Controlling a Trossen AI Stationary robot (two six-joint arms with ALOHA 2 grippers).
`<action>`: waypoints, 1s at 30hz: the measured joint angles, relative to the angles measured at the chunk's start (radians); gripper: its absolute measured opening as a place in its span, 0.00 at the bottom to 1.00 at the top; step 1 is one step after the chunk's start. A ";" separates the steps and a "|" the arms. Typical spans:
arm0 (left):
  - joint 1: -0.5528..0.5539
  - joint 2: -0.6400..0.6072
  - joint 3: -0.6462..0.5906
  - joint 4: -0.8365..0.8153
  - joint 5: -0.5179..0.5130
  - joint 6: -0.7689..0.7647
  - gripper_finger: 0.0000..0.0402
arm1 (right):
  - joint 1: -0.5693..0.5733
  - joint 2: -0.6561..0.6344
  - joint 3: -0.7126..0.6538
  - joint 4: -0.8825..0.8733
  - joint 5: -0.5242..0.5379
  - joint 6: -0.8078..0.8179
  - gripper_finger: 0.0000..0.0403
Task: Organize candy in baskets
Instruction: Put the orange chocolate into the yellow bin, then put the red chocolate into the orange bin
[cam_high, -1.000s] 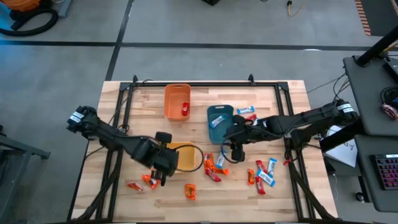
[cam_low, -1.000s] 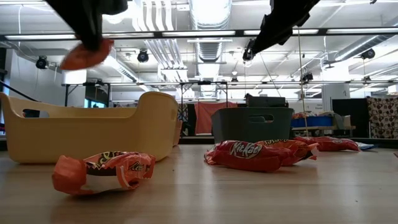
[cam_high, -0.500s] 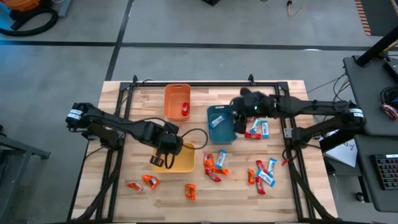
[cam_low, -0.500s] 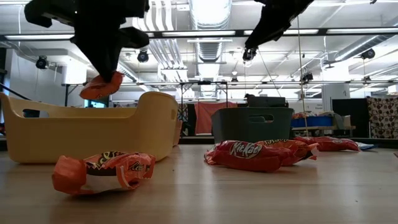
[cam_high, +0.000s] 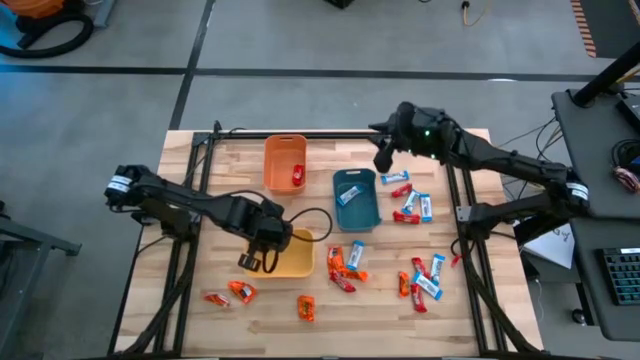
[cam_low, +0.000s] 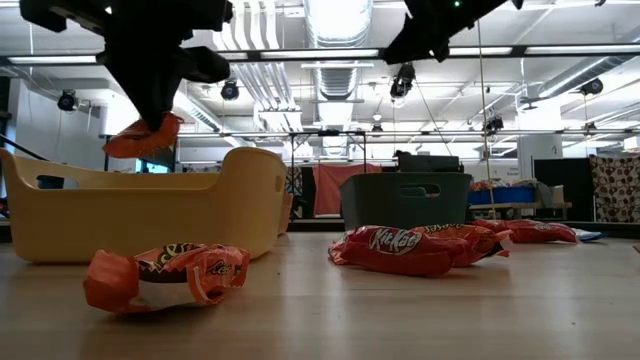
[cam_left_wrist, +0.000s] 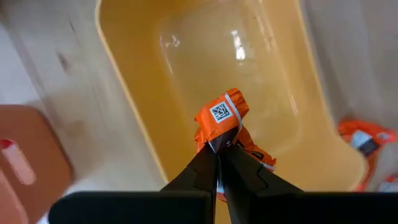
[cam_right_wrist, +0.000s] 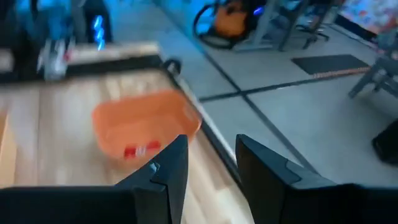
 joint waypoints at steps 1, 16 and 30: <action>-0.003 -0.003 0.000 0.008 0.000 -0.005 0.00 | -0.008 -0.002 0.000 0.009 0.001 0.031 0.32; -0.001 -0.023 -0.071 0.041 -0.026 -0.035 0.01 | -0.023 0.000 0.000 -0.086 -0.054 0.174 0.32; -0.001 -0.025 -0.081 0.032 0.012 -0.056 0.32 | -0.005 0.000 0.000 -0.159 -0.059 0.191 0.32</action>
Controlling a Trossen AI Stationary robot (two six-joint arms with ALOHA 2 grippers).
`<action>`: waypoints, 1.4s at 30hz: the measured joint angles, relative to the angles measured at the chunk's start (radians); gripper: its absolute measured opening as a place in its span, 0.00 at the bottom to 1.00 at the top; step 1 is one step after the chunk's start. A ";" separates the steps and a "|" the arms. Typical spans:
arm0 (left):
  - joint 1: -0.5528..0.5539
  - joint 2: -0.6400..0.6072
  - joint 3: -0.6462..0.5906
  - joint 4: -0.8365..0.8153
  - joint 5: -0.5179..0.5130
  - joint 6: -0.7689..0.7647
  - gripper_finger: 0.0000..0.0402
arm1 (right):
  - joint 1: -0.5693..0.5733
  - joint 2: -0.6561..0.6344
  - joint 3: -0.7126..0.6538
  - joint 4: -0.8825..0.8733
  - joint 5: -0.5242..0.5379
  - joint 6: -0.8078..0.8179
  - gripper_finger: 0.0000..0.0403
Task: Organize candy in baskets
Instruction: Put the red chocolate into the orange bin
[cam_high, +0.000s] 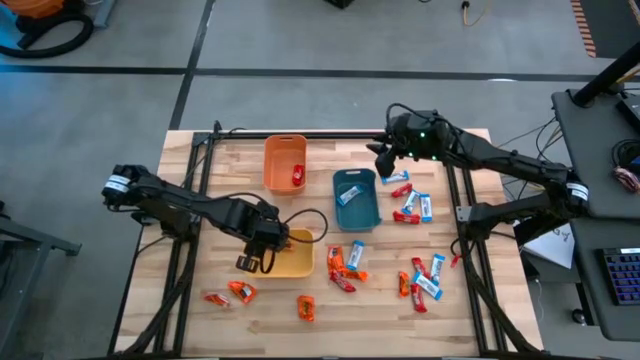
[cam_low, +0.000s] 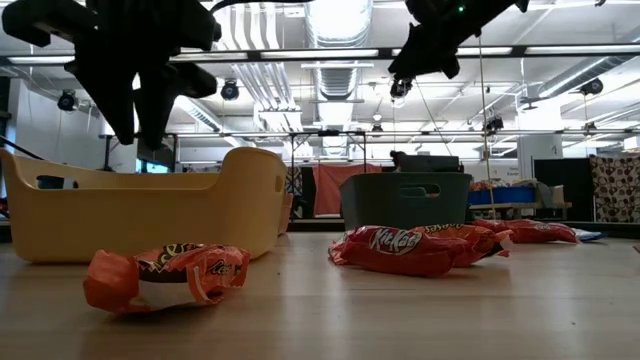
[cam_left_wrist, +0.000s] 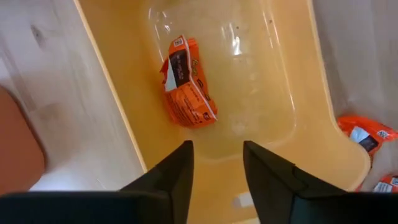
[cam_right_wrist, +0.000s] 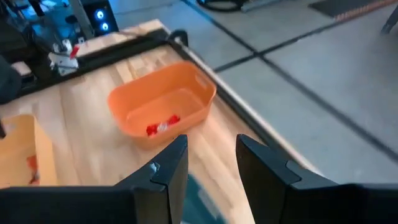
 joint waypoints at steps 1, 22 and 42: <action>0.000 -0.001 0.007 -0.001 -0.001 -0.008 0.33 | 0.009 -0.002 0.000 -0.023 -0.004 0.018 0.32; -0.081 -0.216 -0.109 0.795 -0.088 -0.240 0.29 | 0.642 0.007 0.001 -0.604 -0.040 0.838 0.32; -0.084 -0.534 -0.526 1.176 -0.330 -0.251 0.29 | 0.706 0.104 -0.087 -0.740 0.145 0.543 0.40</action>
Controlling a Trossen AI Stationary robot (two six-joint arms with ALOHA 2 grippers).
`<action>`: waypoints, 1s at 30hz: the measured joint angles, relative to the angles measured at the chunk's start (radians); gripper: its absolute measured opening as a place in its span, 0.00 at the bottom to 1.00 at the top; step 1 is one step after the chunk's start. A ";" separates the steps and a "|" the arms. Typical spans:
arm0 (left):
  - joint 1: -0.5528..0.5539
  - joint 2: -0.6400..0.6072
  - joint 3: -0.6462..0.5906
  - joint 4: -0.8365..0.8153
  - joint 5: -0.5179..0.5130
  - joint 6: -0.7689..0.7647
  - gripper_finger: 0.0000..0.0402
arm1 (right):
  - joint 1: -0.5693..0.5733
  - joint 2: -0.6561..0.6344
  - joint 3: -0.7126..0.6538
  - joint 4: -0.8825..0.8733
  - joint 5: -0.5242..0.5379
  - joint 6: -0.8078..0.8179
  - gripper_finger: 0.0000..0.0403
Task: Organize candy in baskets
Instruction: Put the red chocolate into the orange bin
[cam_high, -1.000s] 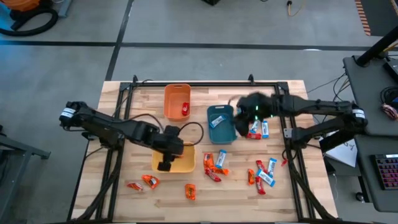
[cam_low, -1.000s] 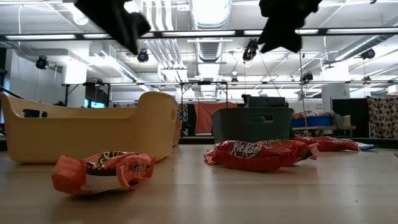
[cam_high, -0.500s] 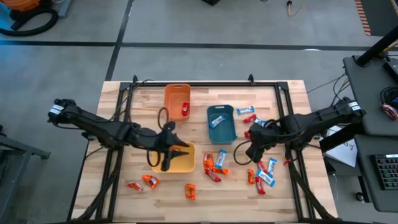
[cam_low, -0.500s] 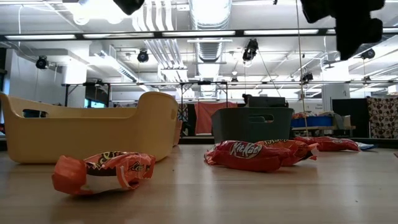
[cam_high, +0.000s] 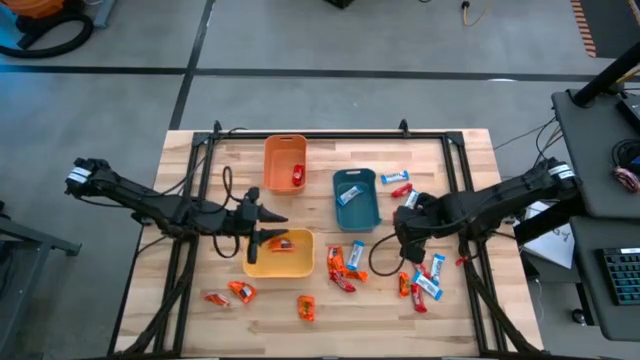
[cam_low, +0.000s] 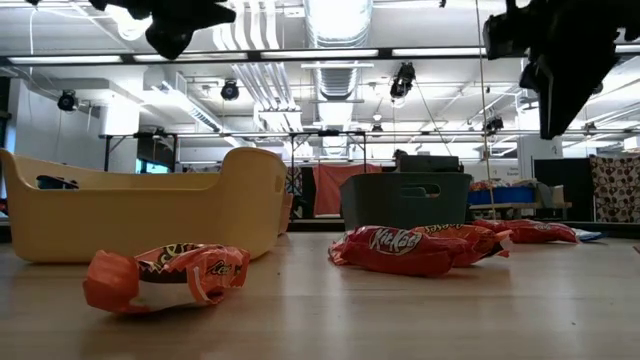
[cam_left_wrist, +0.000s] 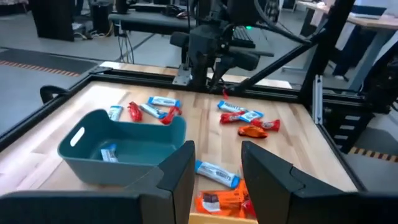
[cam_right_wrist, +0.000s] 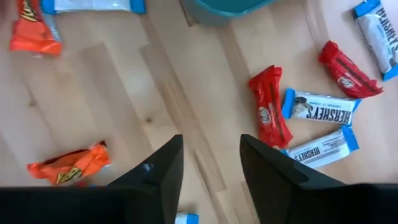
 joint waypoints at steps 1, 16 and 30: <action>0.000 -0.003 -0.004 0.011 -0.002 0.001 0.29 | 0.000 0.008 0.000 0.001 0.003 0.000 0.42; 0.001 0.005 0.008 0.041 -0.134 0.009 0.29 | -0.063 0.219 -0.010 0.047 0.071 -0.021 0.52; 0.001 0.004 0.007 0.007 -0.135 0.031 0.29 | -0.181 0.008 -0.220 0.216 0.063 -0.285 0.51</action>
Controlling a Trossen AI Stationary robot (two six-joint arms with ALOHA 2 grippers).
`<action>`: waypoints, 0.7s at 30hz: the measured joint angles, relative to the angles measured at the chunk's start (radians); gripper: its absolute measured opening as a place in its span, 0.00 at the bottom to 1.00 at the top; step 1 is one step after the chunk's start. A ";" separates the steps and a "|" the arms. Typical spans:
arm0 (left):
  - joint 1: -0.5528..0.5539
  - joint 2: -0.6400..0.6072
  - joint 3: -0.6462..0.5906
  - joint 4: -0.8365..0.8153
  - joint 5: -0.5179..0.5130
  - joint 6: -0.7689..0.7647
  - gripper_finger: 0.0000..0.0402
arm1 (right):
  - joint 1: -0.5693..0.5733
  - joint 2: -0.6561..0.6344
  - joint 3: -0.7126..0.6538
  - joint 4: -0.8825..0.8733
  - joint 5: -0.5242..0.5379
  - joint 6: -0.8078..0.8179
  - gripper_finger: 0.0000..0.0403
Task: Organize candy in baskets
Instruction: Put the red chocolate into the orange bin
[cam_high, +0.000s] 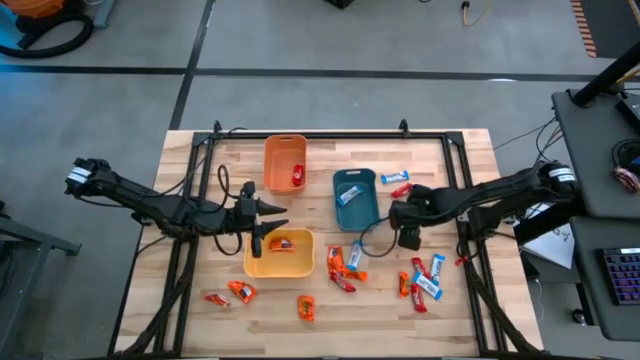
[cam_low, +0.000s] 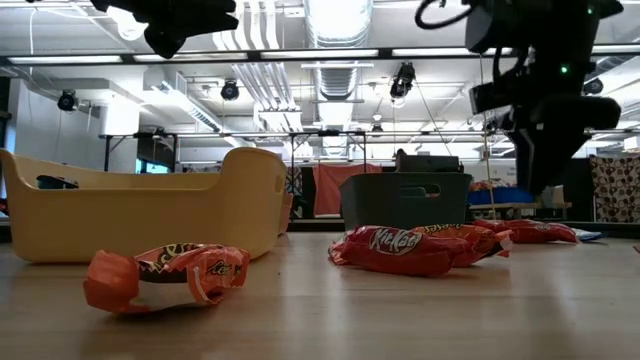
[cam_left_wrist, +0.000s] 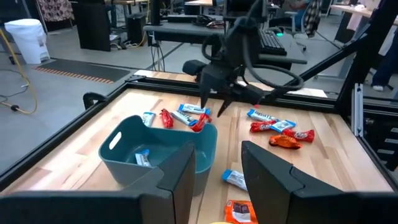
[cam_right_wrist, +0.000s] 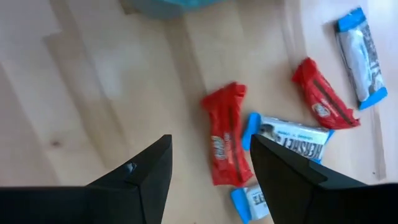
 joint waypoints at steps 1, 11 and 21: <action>0.000 0.000 0.000 0.000 0.000 0.004 0.29 | -0.013 -0.011 -0.019 0.000 0.000 -0.001 0.52; 0.000 0.000 0.000 0.002 0.000 0.031 0.29 | -0.086 -0.024 -0.145 0.111 -0.020 0.016 0.49; 0.000 0.000 0.000 0.003 0.000 0.042 0.29 | -0.110 -0.005 -0.206 0.215 -0.026 0.004 0.40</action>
